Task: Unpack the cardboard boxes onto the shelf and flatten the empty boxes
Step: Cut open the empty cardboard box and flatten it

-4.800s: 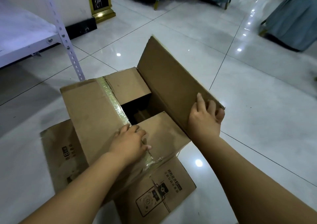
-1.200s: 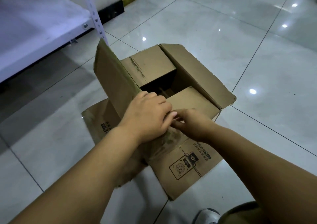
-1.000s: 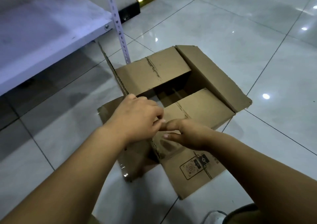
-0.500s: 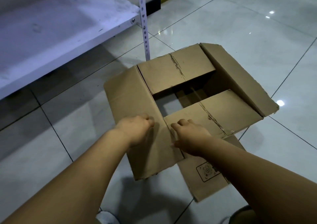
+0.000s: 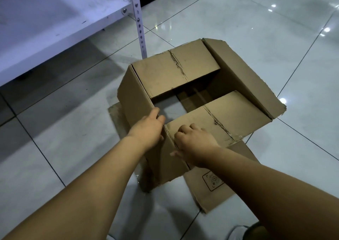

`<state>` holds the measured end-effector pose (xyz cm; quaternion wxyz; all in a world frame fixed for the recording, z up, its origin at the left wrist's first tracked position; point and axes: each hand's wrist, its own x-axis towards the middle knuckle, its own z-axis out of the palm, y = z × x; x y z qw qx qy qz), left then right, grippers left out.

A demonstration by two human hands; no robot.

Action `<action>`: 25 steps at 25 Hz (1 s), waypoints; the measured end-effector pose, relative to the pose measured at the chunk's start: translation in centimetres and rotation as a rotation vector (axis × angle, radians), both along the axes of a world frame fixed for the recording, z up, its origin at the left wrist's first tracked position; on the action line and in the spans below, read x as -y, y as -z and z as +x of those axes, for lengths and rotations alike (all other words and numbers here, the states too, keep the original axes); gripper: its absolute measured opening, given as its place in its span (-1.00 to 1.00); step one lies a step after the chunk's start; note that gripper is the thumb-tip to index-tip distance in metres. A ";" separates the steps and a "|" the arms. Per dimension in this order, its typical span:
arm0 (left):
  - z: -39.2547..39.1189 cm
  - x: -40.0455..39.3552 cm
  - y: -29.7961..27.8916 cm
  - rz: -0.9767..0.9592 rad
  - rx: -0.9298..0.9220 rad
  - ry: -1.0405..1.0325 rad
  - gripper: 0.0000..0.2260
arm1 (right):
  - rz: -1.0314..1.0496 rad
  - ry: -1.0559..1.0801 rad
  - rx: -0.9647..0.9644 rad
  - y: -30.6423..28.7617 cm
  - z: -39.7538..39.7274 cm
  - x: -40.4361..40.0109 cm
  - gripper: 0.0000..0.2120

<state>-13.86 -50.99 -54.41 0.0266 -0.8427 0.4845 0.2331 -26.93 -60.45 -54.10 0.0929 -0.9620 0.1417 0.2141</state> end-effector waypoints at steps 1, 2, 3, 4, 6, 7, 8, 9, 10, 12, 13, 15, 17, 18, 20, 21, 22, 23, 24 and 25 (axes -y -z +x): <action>0.2 0.1 0.1 -0.012 -0.006 -0.002 -0.50 | -0.006 0.014 0.007 -0.1 0.0 0.5 -0.49; 0.4 0.1 0.2 -0.026 -0.010 -0.001 -0.47 | -0.018 0.035 0.017 -0.2 0.0 1.0 -0.49; 0.6 0.1 0.1 -0.037 -0.015 0.002 -0.44 | -0.036 0.054 0.025 -0.2 0.1 1.5 -0.49; 0.8 0.1 0.2 -0.042 -0.019 0.005 -0.42 | -0.055 0.069 0.027 -0.1 0.3 2.1 -0.48; 0.9 0.0 0.0 -0.048 -0.029 -0.003 -0.39 | -0.066 0.077 -0.004 0.2 1.0 2.9 -0.42; 0.9 0.0 -0.1 -0.046 -0.034 -0.006 -0.38 | -0.055 0.073 -0.032 0.5 1.4 3.2 -0.37; 1.0 0.0 -0.2 -0.044 -0.036 -0.007 -0.38 | -0.045 0.064 -0.062 0.8 1.8 3.4 -0.34; 1.0 0.0 -0.3 -0.040 -0.037 -0.005 -0.37 | -0.037 0.057 -0.090 1.1 2.2 3.5 -0.33; 1.0 0.0 -0.3 -0.035 -0.038 -0.004 -0.38 | -0.028 0.058 -0.108 1.4 2.5 3.5 -0.32; 0.9 0.0 -0.4 -0.026 -0.045 -0.001 -0.39 | -0.007 0.074 -0.112 1.8 3.0 3.4 -0.35; 1.0 -0.1 -0.4 -0.025 -0.053 -0.007 -0.41 | -0.008 0.076 -0.097 1.9 3.1 3.3 -0.38; 1.2 0.1 -0.4 -0.045 -0.065 -0.028 -0.46 | -0.036 0.079 -0.014 1.4 3.4 3.1 -0.44; 1.3 0.3 -0.5 -0.095 -0.072 -0.056 -0.58 | -0.044 0.104 0.104 0.3 3.4 3.0 -0.50; 1.2 0.4 -0.6 -0.118 -0.073 -0.062 -0.63 | -0.041 0.118 0.158 -0.4 3.2 3.0 -0.53; 1.0 0.5 -0.6 -0.125 -0.070 -0.051 -0.69 | -0.046 0.120 0.239 -2.0 2.7 3.0 -0.57; 0.8 0.4 -0.5 -0.118 -0.066 -0.033 -0.70 | -0.059 0.119 0.266 -2.7 2.2 2.9 -0.57; 0.8 0.3 -0.4 -0.114 -0.058 -0.005 -0.69 | -0.086 0.120 0.309 -3.4 1.7 2.8 -0.56; 0.9 0.3 -0.5 -0.115 -0.048 0.025 -0.69 | -0.133 0.119 0.372 -4.0 1.2 2.6 -0.56; 0.9 0.3 -0.5 -0.120 -0.040 0.058 -0.68 | -0.195 0.125 0.440 -4.6 0.7 2.3 -0.56; 0.8 0.4 -0.6 -0.127 -0.036 0.095 -0.67 | -0.250 0.140 0.491 -5.1 0.1 2.1 -0.58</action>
